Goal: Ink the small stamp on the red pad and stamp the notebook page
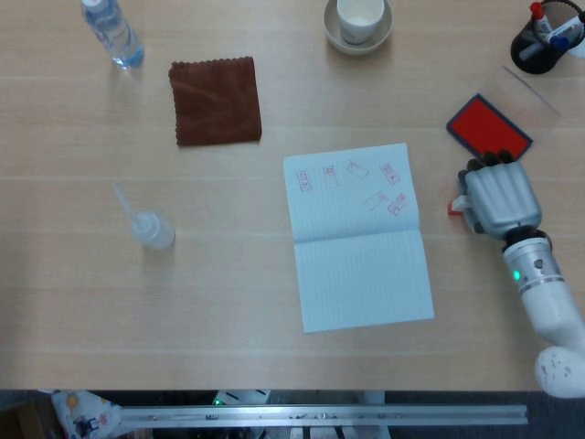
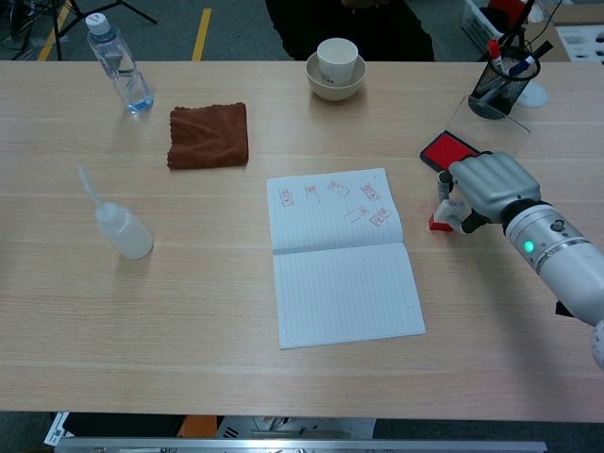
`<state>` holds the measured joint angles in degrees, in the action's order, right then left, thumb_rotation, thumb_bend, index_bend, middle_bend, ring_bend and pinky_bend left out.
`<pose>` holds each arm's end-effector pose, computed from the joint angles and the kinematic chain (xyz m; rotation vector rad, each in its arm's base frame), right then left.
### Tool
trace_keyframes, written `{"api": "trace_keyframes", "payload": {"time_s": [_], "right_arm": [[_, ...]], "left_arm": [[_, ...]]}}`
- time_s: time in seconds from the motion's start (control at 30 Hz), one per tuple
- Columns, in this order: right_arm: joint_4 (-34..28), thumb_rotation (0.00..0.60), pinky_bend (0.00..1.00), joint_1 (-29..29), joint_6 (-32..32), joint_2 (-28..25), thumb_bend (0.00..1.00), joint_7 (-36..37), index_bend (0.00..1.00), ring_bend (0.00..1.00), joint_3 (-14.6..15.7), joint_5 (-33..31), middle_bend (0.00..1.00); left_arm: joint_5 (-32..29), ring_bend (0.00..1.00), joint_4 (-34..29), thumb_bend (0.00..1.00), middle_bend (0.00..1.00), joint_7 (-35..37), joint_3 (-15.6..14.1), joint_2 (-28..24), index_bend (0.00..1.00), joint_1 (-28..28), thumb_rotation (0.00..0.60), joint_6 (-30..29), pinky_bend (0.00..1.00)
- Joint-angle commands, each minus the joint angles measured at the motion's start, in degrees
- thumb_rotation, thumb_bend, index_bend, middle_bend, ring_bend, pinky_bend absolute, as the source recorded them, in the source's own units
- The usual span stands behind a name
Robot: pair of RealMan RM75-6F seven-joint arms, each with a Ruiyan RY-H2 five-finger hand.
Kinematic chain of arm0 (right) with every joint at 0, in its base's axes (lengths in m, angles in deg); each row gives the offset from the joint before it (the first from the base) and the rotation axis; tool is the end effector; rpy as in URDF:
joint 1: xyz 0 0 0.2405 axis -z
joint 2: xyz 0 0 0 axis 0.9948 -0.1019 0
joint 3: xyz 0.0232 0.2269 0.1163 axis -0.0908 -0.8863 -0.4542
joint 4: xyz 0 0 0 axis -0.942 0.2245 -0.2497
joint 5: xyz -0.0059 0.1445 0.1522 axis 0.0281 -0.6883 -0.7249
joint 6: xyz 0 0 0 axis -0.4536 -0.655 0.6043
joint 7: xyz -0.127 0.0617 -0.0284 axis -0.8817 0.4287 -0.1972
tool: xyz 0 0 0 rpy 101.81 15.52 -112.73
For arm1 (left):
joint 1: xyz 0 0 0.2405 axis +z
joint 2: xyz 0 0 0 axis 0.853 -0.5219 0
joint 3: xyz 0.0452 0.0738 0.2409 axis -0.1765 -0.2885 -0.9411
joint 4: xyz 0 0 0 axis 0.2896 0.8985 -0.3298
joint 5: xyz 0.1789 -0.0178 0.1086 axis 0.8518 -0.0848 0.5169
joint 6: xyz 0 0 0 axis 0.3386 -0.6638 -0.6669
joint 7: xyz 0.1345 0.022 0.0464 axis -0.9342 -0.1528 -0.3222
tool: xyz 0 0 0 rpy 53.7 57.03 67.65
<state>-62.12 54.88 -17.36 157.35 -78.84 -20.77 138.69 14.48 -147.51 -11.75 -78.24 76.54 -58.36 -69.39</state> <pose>-0.2362 -0.2773 -0.0423 1.7851 -0.8771 0.4817 -0.3209 0.1387 0.1899 -1.3678 -0.9715 -0.8579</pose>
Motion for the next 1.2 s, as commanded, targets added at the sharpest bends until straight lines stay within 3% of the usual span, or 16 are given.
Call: {"api": "trace_keyframes", "payload": {"time_s": [0.03, 0.77, 1.0, 1.2], "right_arm": [[-0.1, 0.600, 0.21, 0.0, 0.1, -0.1, 0.27, 0.1, 0.51, 0.22, 0.0, 0.1, 0.39], [-2.7, 0.600, 0.21, -0.5, 0.8, -2.1, 0.35, 0.4, 0.62, 0.24, -0.2, -0.4, 0.44], [-6.1, 0.600, 0.21, -1.3, 1.7, -7.1, 0.35, -0.2, 0.63, 0.24, -2.1, -1.3, 0.44], [-4.1, 0.600, 0.21, -2.6, 0.9, -9.8, 0.35, 0.7, 0.63, 0.24, -4.7, -3.9, 0.44]], "left_arm": [[0.0, 0.02, 0.0, 0.34, 0.10, 0.0, 0.0, 0.0, 0.12, 0.0, 0.600, 0.0, 0.05], [-0.2, 0.02, 0.3, 0.34, 0.10, 0.2, 0.1, 0.0, 0.12, 0.2, 0.600, -0.1, 0.05], [-0.1, 0.02, 0.3, 0.34, 0.10, 0.3, 0.0, 0.0, 0.12, 0.3, 0.600, -0.1, 0.05], [0.0, 0.02, 0.1, 0.34, 0.10, -0.1, -0.1, 0.0, 0.12, 0.3, 0.600, 0.1, 0.05]]}}
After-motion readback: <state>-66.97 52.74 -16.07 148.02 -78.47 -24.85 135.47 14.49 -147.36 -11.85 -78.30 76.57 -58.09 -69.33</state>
